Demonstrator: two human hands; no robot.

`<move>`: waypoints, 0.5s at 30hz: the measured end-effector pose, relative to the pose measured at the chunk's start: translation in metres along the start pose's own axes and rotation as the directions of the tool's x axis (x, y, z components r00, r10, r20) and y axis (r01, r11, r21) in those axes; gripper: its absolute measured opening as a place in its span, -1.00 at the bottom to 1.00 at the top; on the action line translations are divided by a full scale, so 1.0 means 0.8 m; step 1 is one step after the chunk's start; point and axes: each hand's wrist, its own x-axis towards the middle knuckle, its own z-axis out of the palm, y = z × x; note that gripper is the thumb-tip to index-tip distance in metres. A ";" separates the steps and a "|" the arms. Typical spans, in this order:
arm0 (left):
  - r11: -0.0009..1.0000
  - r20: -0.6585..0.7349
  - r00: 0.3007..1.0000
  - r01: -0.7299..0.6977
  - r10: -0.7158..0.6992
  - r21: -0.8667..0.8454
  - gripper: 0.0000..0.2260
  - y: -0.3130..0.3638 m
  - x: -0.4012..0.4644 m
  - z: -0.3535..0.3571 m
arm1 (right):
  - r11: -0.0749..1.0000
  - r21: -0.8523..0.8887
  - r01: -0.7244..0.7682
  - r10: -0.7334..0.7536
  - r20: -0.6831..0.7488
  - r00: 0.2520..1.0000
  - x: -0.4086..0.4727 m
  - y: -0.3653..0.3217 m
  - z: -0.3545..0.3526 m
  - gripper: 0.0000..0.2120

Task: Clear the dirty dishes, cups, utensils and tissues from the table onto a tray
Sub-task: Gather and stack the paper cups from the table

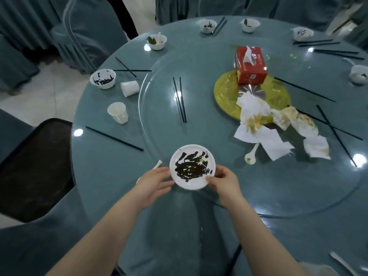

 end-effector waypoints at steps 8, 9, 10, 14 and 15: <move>0.997 -0.036 0.999 -0.011 0.008 -0.080 -0.66 0.001 -0.006 0.007 | 0.996 0.077 0.046 -0.035 -0.134 0.990 -0.015 0.011 -0.014 -0.67; 0.997 -0.031 0.999 -0.018 0.015 -0.078 -0.69 0.000 -0.009 0.006 | 0.993 0.117 0.034 -0.017 -0.143 0.990 -0.018 0.010 -0.016 -0.68; 0.997 -0.025 0.999 -0.025 0.023 -0.067 -0.72 -0.001 -0.012 0.005 | 0.986 0.163 0.026 -0.002 -0.141 0.990 -0.023 0.009 -0.018 -0.69; 0.998 0.005 0.998 -0.056 0.056 0.016 -0.75 -0.003 -0.030 -0.001 | 0.972 0.232 0.038 -0.018 -0.090 0.996 -0.054 0.005 -0.026 -0.82; 0.997 0.016 0.998 -0.064 0.064 0.032 -0.76 -0.003 -0.036 -0.003 | 0.971 0.234 0.048 -0.028 -0.088 0.996 -0.063 0.006 -0.028 -0.82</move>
